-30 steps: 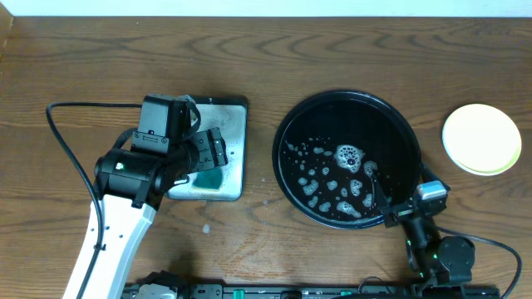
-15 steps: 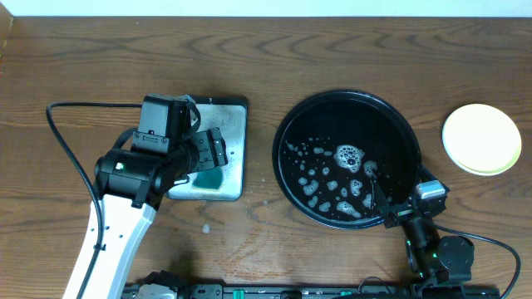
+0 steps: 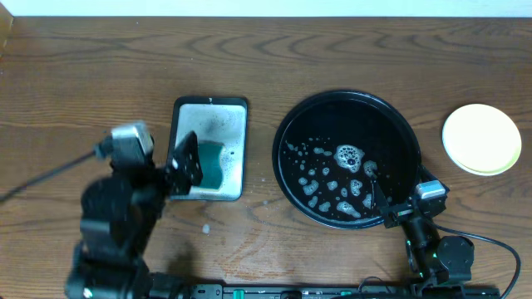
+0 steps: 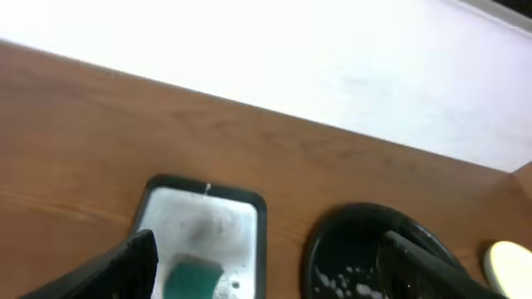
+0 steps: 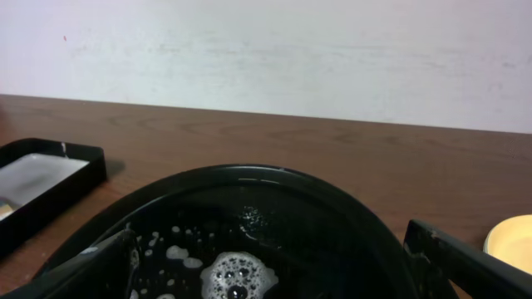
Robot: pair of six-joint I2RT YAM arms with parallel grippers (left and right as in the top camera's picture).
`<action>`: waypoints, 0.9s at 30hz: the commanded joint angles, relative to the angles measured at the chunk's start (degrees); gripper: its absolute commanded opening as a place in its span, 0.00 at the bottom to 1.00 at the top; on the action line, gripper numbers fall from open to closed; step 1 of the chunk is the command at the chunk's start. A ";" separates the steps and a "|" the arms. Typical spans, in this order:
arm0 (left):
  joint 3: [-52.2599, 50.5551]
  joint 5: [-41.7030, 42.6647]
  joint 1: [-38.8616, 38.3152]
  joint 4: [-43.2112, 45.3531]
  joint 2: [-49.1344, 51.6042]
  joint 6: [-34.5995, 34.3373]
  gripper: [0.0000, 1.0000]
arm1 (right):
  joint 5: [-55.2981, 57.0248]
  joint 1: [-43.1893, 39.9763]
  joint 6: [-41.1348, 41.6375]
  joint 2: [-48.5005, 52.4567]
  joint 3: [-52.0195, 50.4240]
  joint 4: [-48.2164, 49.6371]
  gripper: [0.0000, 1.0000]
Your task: Clean dirty plates on tray and stack at the side
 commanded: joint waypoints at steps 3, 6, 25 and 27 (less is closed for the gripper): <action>-14.43 -0.46 1.88 6.62 -13.09 6.14 0.85 | 0.02 0.46 -0.57 -0.24 -0.07 -0.20 0.99; -20.94 -0.44 4.02 8.94 -20.13 6.10 0.85 | 0.02 0.46 -0.57 -0.24 -0.07 -0.20 0.99; -46.18 -0.46 6.34 29.16 -33.29 6.05 0.85 | 0.00 0.46 -0.57 -0.24 -0.07 -0.20 0.99; -46.29 -0.46 6.27 28.00 -33.29 6.03 0.85 | 0.02 0.46 -0.57 -0.24 -0.07 -0.20 0.99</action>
